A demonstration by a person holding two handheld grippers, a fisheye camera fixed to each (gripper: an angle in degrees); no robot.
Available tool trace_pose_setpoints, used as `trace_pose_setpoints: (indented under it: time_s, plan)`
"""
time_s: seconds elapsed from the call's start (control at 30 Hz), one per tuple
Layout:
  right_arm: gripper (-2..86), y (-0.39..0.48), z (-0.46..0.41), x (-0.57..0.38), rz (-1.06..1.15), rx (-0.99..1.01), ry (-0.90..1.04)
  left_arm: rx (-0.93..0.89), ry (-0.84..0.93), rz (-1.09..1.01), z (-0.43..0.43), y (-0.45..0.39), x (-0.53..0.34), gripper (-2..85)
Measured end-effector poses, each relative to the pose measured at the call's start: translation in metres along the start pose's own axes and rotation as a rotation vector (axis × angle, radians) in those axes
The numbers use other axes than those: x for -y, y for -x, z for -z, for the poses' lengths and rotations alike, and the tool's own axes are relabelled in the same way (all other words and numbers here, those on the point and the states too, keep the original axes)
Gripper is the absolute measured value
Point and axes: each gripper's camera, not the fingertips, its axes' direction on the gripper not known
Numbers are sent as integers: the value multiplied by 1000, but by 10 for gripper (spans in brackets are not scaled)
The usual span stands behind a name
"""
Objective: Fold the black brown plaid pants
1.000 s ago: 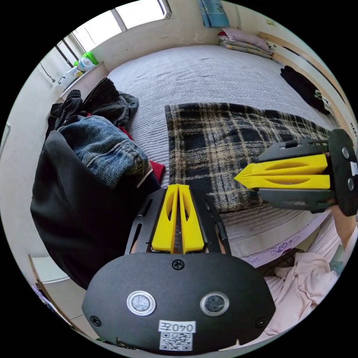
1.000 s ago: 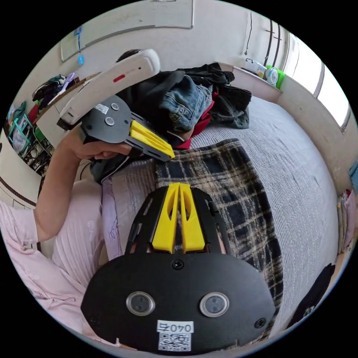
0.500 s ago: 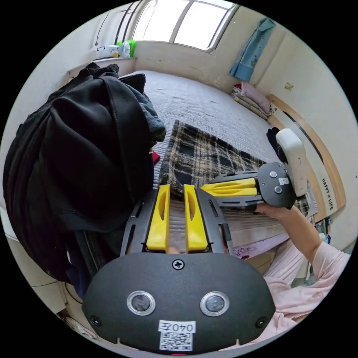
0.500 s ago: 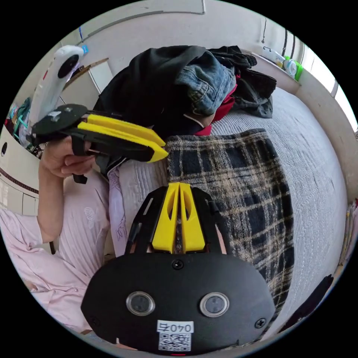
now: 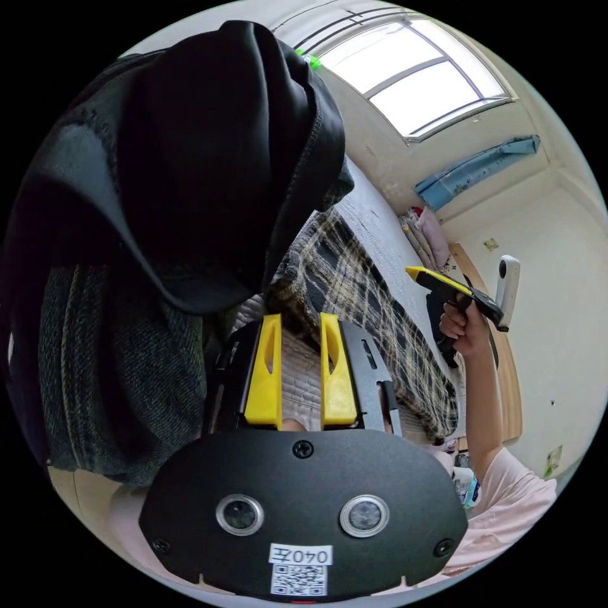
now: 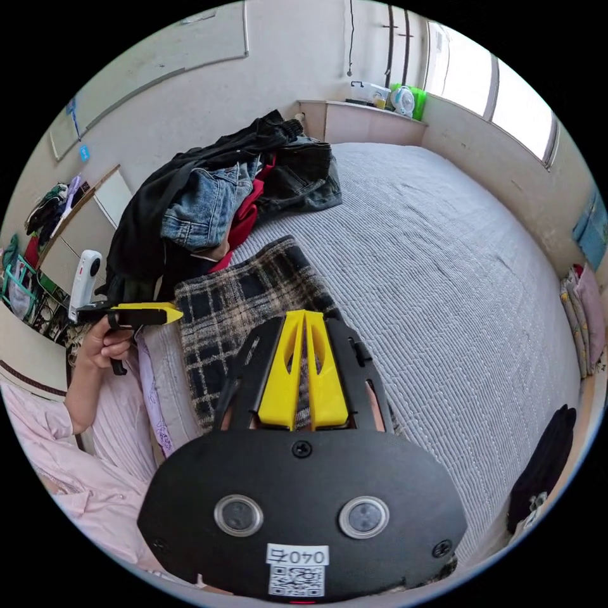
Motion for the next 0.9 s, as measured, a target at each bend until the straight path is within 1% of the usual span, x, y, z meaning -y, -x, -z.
trace_pose_setpoints:
  time_s: [0.1,0.23,0.33,0.53,0.63,0.7,0.8,0.9]
  plan:
    - [-2,-12,-5,8,-19,-14,-10,-43,-3,-8,-3,5,3,75]
    - [33,-31,-18,27,-38,21,12,-64,-28,27,3,14,2,80]
    - [33,-41,-21,39,-43,30,23,-58,-49,43,9,20,-7,84]
    - [26,-57,-28,61,-40,25,24,-53,-45,53,-4,18,4,86]
    - [37,-68,-35,73,-50,65,38,-1,-47,60,-11,8,8,77]
    - [47,-76,-39,80,-49,106,55,88,-47,54,-16,-3,7,61]
    - [70,-90,-45,90,-44,190,84,158,-53,-11,-20,-19,2,53]
    - [93,-103,-49,99,-22,291,111,163,-53,-12,-25,-22,-3,47]
